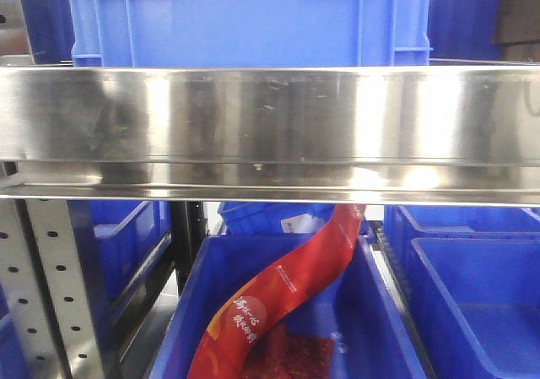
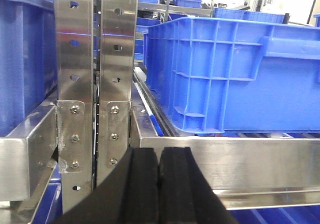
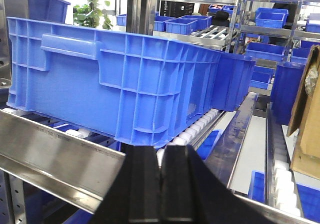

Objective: Grab PVC pipe and place in blue bin

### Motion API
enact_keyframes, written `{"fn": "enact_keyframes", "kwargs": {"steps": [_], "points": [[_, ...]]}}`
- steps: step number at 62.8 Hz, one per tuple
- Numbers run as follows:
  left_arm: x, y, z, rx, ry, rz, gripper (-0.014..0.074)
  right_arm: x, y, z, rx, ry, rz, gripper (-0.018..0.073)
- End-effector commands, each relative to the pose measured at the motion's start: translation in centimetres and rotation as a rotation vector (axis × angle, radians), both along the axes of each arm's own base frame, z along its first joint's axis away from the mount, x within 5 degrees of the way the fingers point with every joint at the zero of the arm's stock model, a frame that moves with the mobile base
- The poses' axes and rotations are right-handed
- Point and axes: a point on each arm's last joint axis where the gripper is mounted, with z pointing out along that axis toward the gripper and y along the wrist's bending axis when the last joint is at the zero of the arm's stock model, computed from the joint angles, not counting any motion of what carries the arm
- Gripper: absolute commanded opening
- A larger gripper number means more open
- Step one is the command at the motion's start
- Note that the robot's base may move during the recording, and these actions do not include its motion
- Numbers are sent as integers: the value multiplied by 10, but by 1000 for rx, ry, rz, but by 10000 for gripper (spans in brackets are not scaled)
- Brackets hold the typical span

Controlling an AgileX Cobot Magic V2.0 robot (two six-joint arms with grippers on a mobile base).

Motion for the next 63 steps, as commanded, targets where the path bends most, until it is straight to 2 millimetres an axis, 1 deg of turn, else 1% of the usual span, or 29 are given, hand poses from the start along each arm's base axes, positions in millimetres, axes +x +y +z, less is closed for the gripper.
{"fn": "enact_keyframes", "kwargs": {"steps": [1, 17, 32, 46, 53, 63], "points": [[-1, 0, 2, -6, -23, 4, -111, -1, -1, 2, 14, -23, -11, -162], [-1, 1, 2, -6, -23, 18, -111, -1, -1, 2, 14, -23, -11, -162], [0, 5, 2, -5, -23, 118, -111, -1, -1, 2, 14, -23, -11, -162], [0, 6, 2, -4, -22, 148, -111, -1, -1, 2, 14, -23, -11, -162], [3, 8, -4, -7, -40, 175, -111, -1, -1, 2, 14, -23, -11, -162], [10, 10, -20, -16, -118, 208, -111, -1, -1, 2, 14, -23, -11, -162]]}}
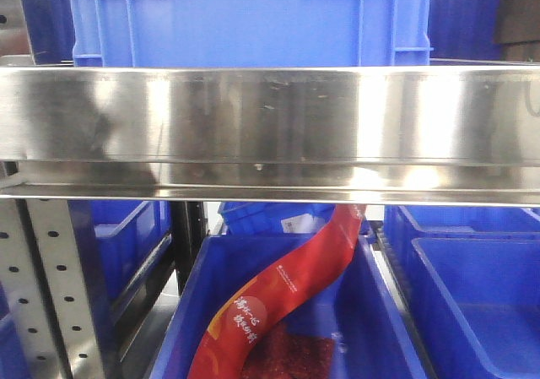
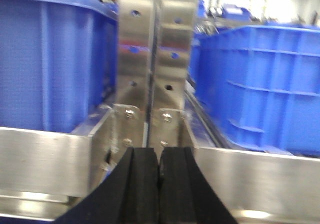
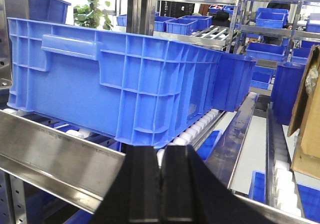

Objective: Grab PVC pipe and place in blue bin

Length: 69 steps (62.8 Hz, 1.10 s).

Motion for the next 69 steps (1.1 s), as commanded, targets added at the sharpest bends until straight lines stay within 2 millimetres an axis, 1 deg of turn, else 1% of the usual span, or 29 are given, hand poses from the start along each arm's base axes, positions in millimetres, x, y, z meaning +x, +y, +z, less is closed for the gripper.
{"fn": "enact_keyframes", "kwargs": {"steps": [1, 15, 19, 25, 30, 32, 69], "points": [[2, 1, -5, -4, -65, 17, -111, -1, -1, 2, 12, -23, -12, -162], [4, 2, -12, -4, -59, 19, -111, -1, -1, 2, 12, -23, -12, -162], [5, 2, -17, -5, -54, 21, -111, -1, -1, 2, 12, -23, -12, -162], [7, 3, -26, -5, -91, 32, -111, -1, -1, 2, 12, -23, -12, -162], [6, 4, -21, -5, -147, 39, -111, -1, -1, 2, 12, -23, -12, -162], [7, 3, -23, -5, -124, 36, -111, -1, -1, 2, 12, -23, -12, -162], [7, 3, -24, -5, -118, 35, -111, -1, -1, 2, 12, -23, -12, -162]]}}
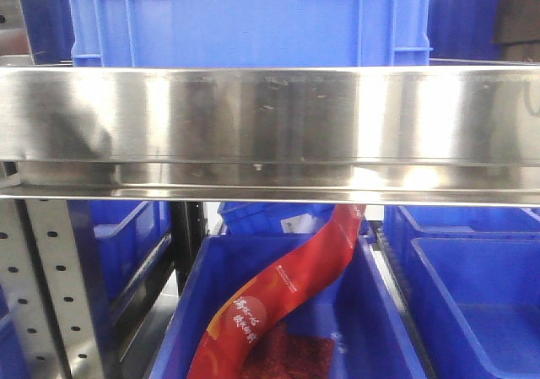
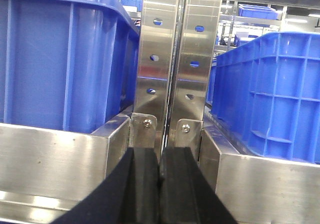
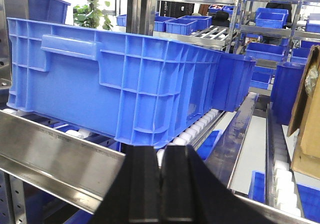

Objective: Grab PVC pipe and place in blue bin

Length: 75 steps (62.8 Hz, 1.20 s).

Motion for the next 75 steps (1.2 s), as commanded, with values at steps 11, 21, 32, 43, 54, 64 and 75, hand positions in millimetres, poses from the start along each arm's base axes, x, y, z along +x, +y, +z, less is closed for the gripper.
{"fn": "enact_keyframes", "kwargs": {"steps": [11, 21, 32, 43, 54, 64, 75], "points": [[-1, 0, 3, -2, -31, 6, -111, -1, -1, 2, 12, -23, -12, -162], [-1, 0, 3, 41, -28, 9, -111, -1, -1, 2, 12, -23, -12, -162], [0, 0, 1, 136, -3, 21, -111, -1, -1, 2, 12, -23, -12, -162], [0, 1, -4, 135, 49, 40, -111, -1, -1, 2, 12, -23, -12, -162], [0, 1, -2, 135, 35, 40, -111, -1, -1, 2, 12, -23, -12, -162], [0, 1, -3, 135, 42, 40, -111, -1, -1, 2, 12, -23, -12, -162], [0, 1, -3, 135, 42, 40, -111, -1, -1, 2, 12, -23, -12, -162]]}}
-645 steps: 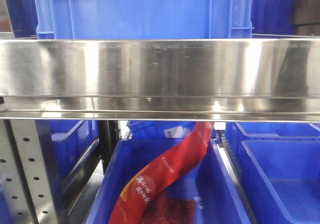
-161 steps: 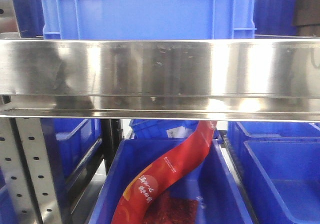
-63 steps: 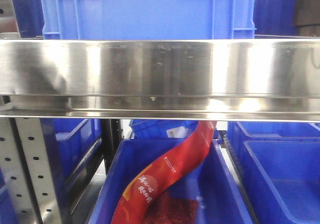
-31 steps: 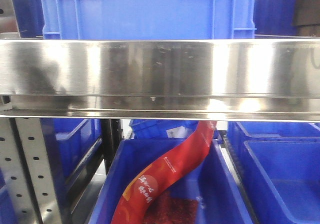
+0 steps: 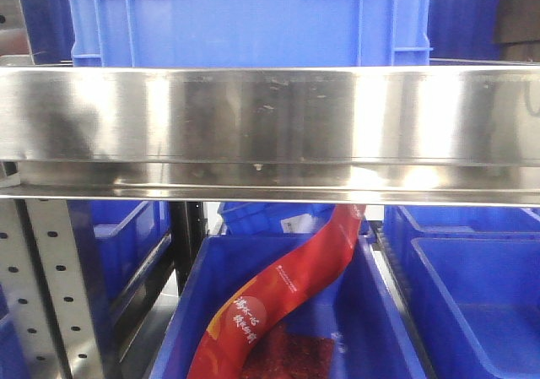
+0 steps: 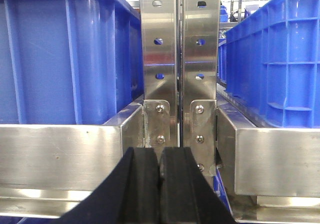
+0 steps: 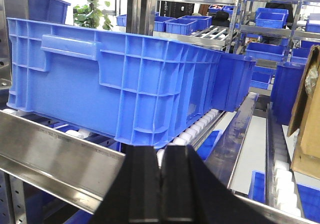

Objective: Grab PVC pipe and place in blue bin

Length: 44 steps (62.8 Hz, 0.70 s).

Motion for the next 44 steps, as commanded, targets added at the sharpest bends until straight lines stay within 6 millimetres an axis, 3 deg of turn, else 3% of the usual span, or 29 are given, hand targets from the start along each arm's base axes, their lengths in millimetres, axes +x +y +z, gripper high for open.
{"fn": "enact_keyframes", "kwargs": {"steps": [1, 44], "points": [[-1, 0, 2, -1, -17, 2, -111, -1, -1, 2, 12, -23, -12, -162], [-1, 0, 2, -1, -17, 2, -111, -1, -1, 2, 12, -23, -12, -162]]}}
